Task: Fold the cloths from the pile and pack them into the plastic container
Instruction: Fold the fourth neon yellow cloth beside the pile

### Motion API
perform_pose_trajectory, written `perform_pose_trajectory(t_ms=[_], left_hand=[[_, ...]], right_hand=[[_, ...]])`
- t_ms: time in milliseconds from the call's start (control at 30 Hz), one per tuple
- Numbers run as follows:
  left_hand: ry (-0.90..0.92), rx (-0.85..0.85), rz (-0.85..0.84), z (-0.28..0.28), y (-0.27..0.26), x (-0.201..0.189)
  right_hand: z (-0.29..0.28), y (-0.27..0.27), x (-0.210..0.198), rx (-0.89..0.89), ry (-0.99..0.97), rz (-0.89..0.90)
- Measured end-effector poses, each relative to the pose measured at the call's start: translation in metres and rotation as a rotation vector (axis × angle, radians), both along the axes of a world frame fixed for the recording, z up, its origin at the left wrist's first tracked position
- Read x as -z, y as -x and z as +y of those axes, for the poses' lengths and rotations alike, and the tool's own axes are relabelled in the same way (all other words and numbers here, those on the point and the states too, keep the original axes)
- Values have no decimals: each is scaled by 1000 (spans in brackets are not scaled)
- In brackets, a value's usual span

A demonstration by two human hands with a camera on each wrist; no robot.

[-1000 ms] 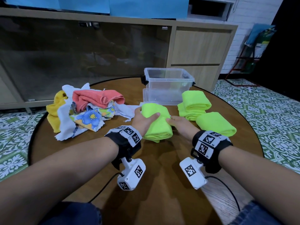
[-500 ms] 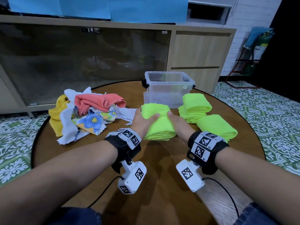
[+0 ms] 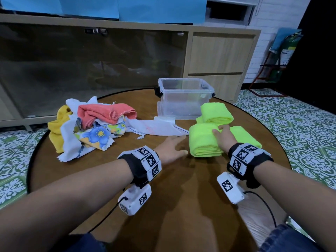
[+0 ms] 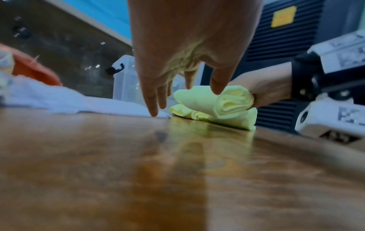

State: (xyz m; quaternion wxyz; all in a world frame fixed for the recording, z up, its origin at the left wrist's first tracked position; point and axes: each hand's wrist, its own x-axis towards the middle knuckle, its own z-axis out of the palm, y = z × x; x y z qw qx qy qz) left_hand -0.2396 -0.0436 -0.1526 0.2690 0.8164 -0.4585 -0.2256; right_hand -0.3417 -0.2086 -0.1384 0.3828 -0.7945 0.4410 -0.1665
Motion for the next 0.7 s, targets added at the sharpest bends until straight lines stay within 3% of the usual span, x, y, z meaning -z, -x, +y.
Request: perform_pose_trajectory(t_ms=[100, 233, 333, 433, 500, 567, 700], left_hand=[[-212, 23, -276, -3, -15, -1], [-359, -115, -524, 14, -71, -2], [-553, -242, -742, 41, -115, -3], [-693, -371, -816, 62, -141, -11], [-682, -391, -897, 69, -152, -16], [-620, -393, -969, 67, -161, -18], [-696, -415, -961, 56, -165, -22]], right_hand=[[-9, 7, 0, -15, 54, 115], [-10, 14, 6, -121, 200, 386], [1, 14, 1, -207, 578, 656], [12, 11, -8, -329, 872, 641], [18, 11, -1, -451, 778, 646], [22, 12, 15, -532, 629, 786], [14, 12, 37, -536, 580, 825]])
